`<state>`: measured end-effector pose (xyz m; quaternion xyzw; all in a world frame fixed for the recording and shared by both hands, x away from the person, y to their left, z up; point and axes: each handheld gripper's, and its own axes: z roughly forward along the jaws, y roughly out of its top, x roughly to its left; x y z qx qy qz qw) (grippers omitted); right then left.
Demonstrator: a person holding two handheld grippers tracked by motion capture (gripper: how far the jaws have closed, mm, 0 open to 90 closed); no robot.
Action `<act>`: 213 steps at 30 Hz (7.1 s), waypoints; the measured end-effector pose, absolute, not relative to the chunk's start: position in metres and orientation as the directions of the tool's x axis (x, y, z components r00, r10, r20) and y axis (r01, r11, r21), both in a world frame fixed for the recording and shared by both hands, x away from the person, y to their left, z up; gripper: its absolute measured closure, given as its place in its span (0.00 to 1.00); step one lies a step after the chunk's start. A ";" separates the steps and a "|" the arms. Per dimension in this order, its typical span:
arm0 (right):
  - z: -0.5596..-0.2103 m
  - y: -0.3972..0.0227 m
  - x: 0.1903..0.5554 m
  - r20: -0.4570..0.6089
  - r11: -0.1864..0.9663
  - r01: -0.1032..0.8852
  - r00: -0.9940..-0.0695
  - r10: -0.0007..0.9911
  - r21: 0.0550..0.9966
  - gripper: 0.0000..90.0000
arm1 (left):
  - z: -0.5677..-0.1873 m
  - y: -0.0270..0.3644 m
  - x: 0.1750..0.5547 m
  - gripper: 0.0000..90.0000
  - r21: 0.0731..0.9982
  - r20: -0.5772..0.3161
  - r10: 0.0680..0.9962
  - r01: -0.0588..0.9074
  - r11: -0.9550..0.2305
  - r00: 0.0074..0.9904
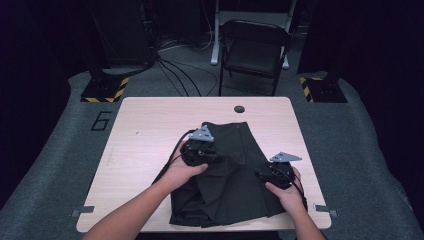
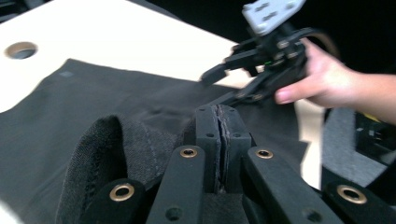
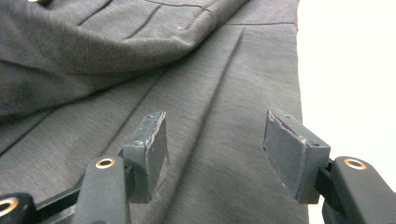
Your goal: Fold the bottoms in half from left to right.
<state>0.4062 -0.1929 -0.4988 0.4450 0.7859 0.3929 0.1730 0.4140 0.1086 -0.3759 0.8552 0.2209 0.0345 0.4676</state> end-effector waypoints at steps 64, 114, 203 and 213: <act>-0.507 -0.138 0.416 0.244 0.276 0.684 -0.560 0.792 0.675 0.43 | -0.468 0.222 0.390 0.53 0.810 -0.138 0.675 0.474 -0.344 0.725; -0.488 -0.184 0.489 0.010 0.322 0.753 -0.399 0.917 0.574 0.86 | -0.477 0.239 0.381 0.53 0.795 -0.135 0.710 0.503 -0.339 0.692; -0.482 -0.253 0.324 0.121 0.234 0.721 -0.404 0.907 0.653 0.66 | -0.496 0.165 0.388 0.51 0.775 -0.141 0.588 0.459 -0.435 0.797; -0.491 -0.248 0.319 0.113 0.286 0.740 -0.437 0.892 0.608 0.97 | -0.511 0.135 0.396 0.50 0.770 -0.182 0.581 0.483 -0.418 0.794</act>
